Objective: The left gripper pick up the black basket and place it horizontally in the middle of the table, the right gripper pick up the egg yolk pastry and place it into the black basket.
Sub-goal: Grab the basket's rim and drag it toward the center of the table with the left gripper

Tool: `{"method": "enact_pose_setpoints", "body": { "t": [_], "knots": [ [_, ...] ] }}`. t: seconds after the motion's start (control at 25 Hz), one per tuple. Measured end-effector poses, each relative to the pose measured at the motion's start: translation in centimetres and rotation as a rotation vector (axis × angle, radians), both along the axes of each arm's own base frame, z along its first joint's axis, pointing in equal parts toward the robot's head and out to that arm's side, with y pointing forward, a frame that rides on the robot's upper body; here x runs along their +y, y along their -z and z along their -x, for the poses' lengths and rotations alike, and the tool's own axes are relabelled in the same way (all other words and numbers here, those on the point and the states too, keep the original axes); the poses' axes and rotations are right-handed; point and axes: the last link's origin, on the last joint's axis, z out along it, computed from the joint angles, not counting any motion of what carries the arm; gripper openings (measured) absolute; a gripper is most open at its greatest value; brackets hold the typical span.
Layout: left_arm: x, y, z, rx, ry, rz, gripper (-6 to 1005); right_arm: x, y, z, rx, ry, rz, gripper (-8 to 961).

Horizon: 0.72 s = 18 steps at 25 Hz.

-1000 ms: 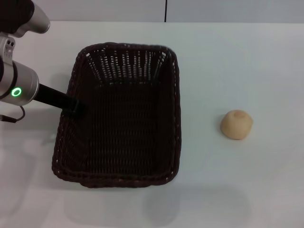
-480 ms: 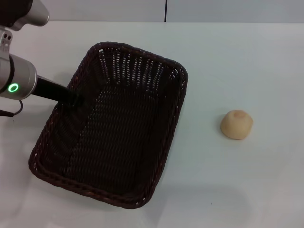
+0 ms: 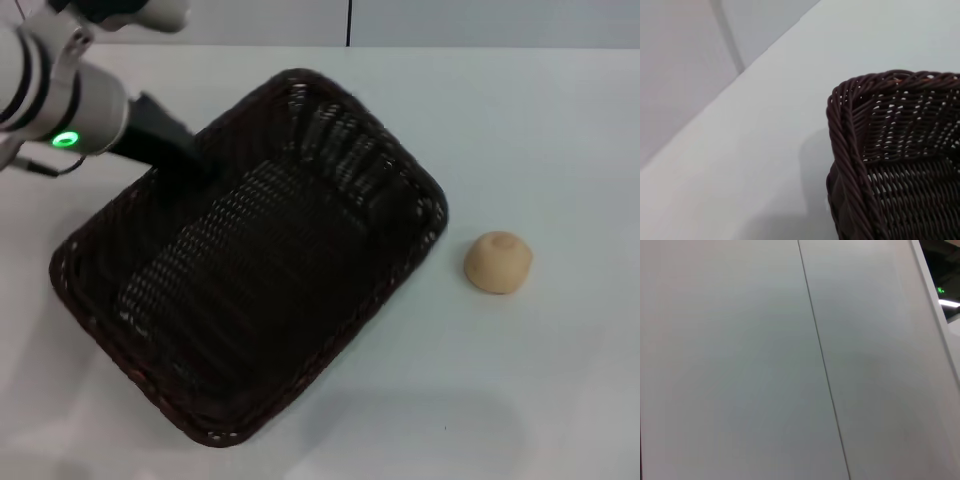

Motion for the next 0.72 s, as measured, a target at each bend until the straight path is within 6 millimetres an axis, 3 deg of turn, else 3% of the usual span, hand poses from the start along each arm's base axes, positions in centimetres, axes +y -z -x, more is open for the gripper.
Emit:
{"method": "enact_pose_setpoints", "body": {
  "t": [0.08, 0.12, 0.2, 0.32, 0.4, 0.68, 0.72],
  "knots": [
    [0.0, 0.0, 0.0, 0.0, 0.0, 0.0, 179, -0.2, -0.1, 0.1, -0.006, -0.005, -0.011, 828],
    [0.7, 0.5, -1.9, 0.029, 0.114, 0.067, 178, -0.4, -0.1, 0.2, -0.007, -0.007, -0.016, 827],
    [1.0, 0.9, -2.7, 0.023, 0.158, 0.117, 177, -0.6, 0.0, 0.3, -0.005, -0.011, -0.025, 827],
    [1.0, 0.9, -2.7, 0.023, 0.158, 0.117, 174, -0.9, -0.1, 0.4, -0.007, -0.012, -0.035, 827],
    [2.5, 1.7, -5.6, -0.014, 0.305, 0.25, 172, -1.2, -0.1, 0.4, -0.009, -0.01, -0.04, 827],
    [3.1, 2.1, -6.3, -0.011, 0.343, 0.285, 167, -1.6, -0.1, 0.7, -0.012, -0.017, -0.055, 827],
    [3.8, 2.9, -6.6, 0.015, 0.376, 0.341, 167, -1.7, 0.0, 0.7, -0.014, -0.018, -0.053, 827]
  ]
}}
